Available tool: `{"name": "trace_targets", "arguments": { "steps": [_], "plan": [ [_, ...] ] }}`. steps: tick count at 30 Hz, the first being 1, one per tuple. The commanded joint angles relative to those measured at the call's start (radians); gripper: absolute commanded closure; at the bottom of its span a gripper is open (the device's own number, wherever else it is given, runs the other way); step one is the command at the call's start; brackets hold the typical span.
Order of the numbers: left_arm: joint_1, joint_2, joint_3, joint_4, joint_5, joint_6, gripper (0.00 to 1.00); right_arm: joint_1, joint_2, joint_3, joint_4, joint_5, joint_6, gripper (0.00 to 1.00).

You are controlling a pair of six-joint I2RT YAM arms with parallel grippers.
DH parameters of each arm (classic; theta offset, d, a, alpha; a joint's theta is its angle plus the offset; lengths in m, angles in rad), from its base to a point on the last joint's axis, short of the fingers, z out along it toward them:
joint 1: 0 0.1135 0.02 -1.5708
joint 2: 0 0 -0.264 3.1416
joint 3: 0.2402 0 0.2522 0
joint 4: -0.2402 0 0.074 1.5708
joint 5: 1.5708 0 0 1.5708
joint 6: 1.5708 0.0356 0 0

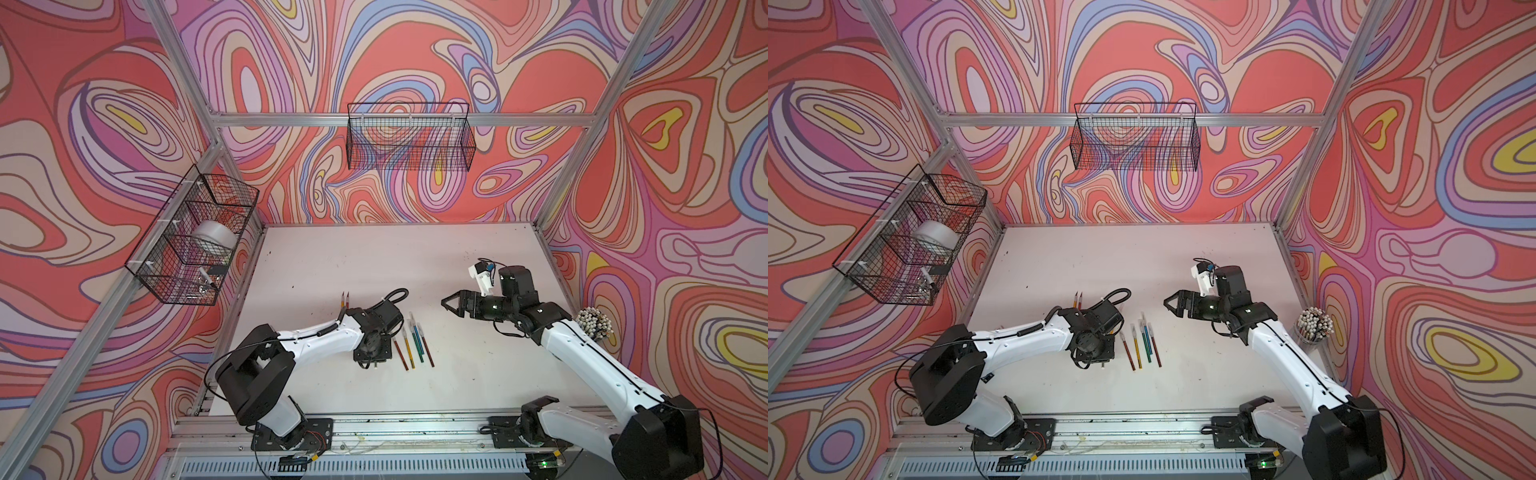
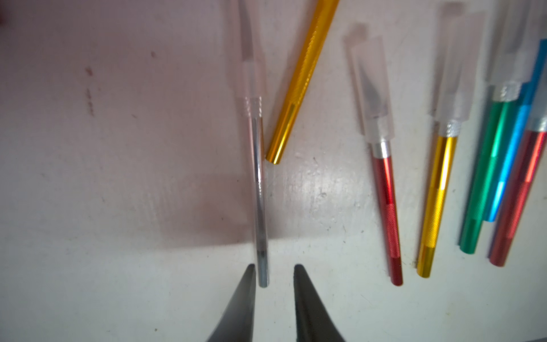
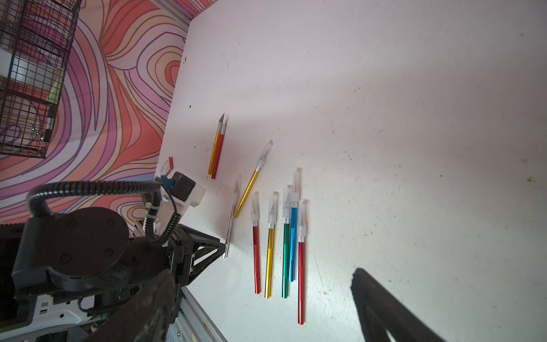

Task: Remove protective caps from carving knives
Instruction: Pick up the carving knife from the center of the board.

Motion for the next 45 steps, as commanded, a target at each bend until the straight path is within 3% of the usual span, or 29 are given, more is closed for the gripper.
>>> {"name": "trace_targets", "arguments": {
  "steps": [1,45],
  "plan": [
    [-0.006,0.02,0.029,-0.013,-0.041,0.005,0.75,0.008,0.002,-0.012,0.002,0.014,-0.01,0.05],
    [-0.005,0.164,0.086,-0.07,-0.139,0.035,0.81,0.024,0.022,-0.019,0.013,0.021,-0.005,0.06]
  ]
}}
